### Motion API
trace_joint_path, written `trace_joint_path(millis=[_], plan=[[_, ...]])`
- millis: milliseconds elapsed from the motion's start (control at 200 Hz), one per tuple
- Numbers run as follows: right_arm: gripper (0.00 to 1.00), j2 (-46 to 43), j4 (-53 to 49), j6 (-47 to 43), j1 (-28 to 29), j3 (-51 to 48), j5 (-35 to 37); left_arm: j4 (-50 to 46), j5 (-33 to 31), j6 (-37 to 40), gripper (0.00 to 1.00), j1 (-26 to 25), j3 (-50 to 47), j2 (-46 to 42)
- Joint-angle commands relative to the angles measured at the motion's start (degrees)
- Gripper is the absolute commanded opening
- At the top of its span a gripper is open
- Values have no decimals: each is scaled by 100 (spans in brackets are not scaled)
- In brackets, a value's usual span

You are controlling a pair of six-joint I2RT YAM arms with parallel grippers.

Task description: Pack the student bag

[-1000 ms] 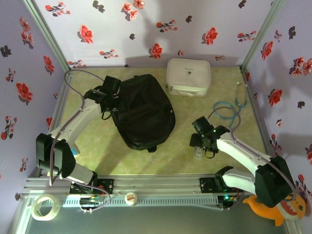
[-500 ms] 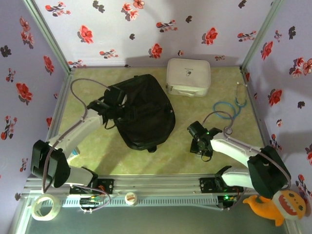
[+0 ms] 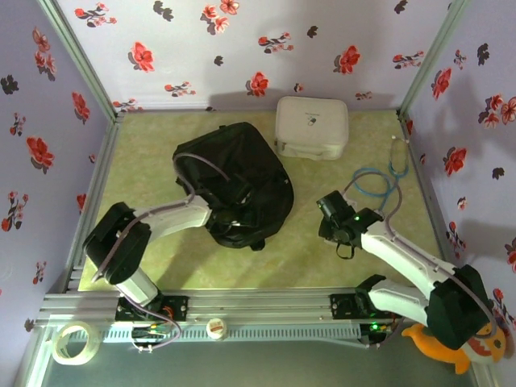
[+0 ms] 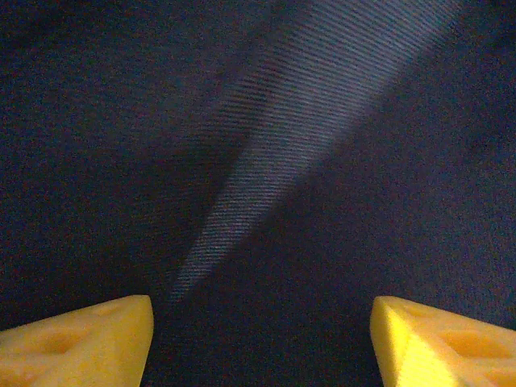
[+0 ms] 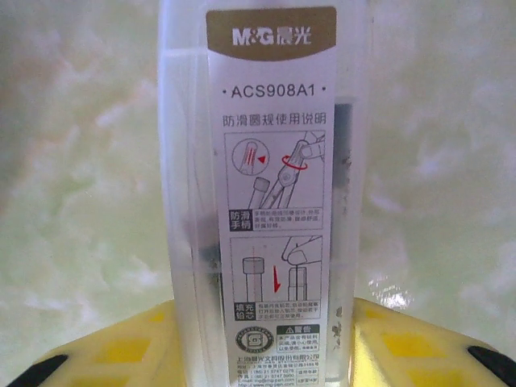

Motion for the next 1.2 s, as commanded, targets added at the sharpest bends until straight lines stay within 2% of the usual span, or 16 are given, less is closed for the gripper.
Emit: trace_joint_path(millis=[0,145,275,340,490,595,810,910,1005,1195], plan=[[43,-58,-113,-284,-168,342,183,211,313,71,71,-292,629,175],[43,21,-67,-616,-248,694,82,-585,135,465,73,-157,1147,-318],[43,139,12,-864,-259,976,-52,-1529,1,785,73,322,1671,-646],[43,195,112,-946,-259,1053,-154,-2000,-223,861,70,608,2029,-585],[43,413,339,-1076,-259,1191,-372,-2376,-517,1063,59,1238,2692,-41],[42,630,404,-1136,-237,1366,-516,-2676,-745,1334,52,1464,3240,550],[41,1033,609,-1205,-95,1662,-712,-3235,-1368,2140,45,1506,4241,1688],[40,1238,706,-1207,8,1783,-783,-3516,-1874,2375,42,1516,4601,2130],[40,1376,859,-1203,137,1833,-868,-3596,-2283,2472,41,1524,4760,2342],[39,1726,1227,-1294,406,1969,-1144,-3558,-2562,2494,39,1595,4756,2536]])
